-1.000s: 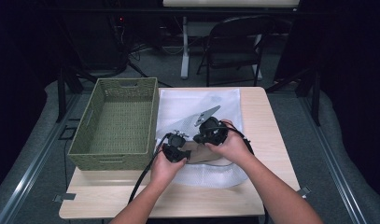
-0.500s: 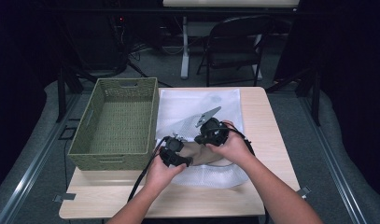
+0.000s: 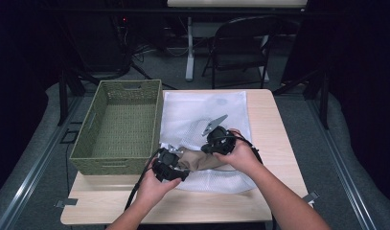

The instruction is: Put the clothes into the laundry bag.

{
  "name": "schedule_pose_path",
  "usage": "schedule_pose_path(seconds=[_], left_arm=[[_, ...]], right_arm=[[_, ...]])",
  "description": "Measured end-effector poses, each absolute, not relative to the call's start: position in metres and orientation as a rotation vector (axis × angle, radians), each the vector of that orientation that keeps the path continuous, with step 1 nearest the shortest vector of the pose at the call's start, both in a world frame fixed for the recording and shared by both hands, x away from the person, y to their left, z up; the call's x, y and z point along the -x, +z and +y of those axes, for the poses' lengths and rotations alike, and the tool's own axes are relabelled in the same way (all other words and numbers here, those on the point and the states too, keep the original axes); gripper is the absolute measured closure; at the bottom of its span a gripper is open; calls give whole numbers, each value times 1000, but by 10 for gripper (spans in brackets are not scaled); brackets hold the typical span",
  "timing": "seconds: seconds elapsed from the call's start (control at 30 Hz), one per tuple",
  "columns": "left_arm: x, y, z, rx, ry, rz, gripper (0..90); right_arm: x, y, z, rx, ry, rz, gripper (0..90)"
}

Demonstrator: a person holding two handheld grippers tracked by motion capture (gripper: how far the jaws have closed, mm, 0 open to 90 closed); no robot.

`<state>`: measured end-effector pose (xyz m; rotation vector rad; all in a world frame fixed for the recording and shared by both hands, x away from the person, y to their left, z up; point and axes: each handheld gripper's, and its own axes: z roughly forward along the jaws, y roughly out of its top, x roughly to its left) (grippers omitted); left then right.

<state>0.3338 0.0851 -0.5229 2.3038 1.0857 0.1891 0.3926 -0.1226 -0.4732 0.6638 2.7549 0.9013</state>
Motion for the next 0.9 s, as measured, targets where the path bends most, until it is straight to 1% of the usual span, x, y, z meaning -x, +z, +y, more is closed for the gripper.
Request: schedule_pose_path(seconds=[0.17, 0.23, 0.37, 0.5, 0.67, 0.73, 0.77, 0.8, 0.83, 0.9], left_arm=[[-329, -527, 93, -2306, 155, 1069, 418], [-328, -529, 96, -2312, 149, 1068, 421], [-323, -531, 103, -2312, 133, 1060, 422], [-318, -534, 110, -2305, 138, 1067, 422], [-314, -534, 120, -2299, 133, 1066, 424], [-312, -534, 122, -2290, 153, 1066, 447], [-311, -534, 123, -2288, 163, 1069, 466], [-311, -534, 125, -2293, 175, 1067, 466], [-310, -534, 126, -2284, 175, 1070, 470], [-310, -533, 129, -2274, 183, 1076, 470]], right_arm=[[-390, -479, -124, -676, 904, 2763, 857], [-389, -481, -125, -689, 913, 2762, 826], [-388, -481, -127, -690, 933, 2752, 801], [-383, -480, -132, -718, 954, 2733, 721], [-375, -477, -144, -746, 992, 2710, 664], [-371, -475, -149, -763, 1004, 2685, 620], [-367, -475, -153, -782, 1020, 2652, 570], [-367, -475, -153, -782, 1020, 2652, 570], [-362, -474, -157, -783, 1005, 2625, 540], [-361, -474, -158, -784, 1004, 2618, 528]])
